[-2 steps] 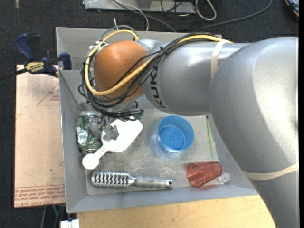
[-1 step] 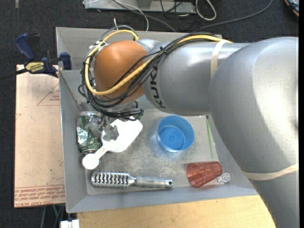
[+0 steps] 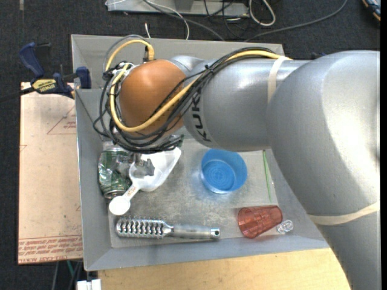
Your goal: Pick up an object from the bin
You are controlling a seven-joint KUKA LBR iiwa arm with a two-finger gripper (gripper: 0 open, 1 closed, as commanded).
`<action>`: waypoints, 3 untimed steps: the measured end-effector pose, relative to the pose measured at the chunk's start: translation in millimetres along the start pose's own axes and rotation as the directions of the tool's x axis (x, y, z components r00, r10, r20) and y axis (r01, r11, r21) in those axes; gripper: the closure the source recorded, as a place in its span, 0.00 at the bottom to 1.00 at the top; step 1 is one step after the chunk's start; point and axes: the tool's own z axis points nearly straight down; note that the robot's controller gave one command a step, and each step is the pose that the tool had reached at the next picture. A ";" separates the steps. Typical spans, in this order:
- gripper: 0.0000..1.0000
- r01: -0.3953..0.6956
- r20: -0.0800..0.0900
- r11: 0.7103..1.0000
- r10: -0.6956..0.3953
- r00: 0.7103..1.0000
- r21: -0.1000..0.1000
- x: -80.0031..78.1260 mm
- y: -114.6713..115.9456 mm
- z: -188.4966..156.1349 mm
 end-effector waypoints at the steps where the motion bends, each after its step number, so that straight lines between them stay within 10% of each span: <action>1: 1.00 -0.002 0.001 1.000 0.002 1.000 -0.017 1.8 -3.2 -7.1; 2: 1.00 -0.032 -0.003 0.999 0.032 0.999 -0.028 5.0 5.4 -19.8; 3: 1.00 0.183 0.008 0.983 -0.183 0.983 -0.018 11.5 -1.7 -25.5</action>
Offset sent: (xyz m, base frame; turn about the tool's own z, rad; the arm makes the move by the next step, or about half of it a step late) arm -0.0218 -0.0076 0.0976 -0.0981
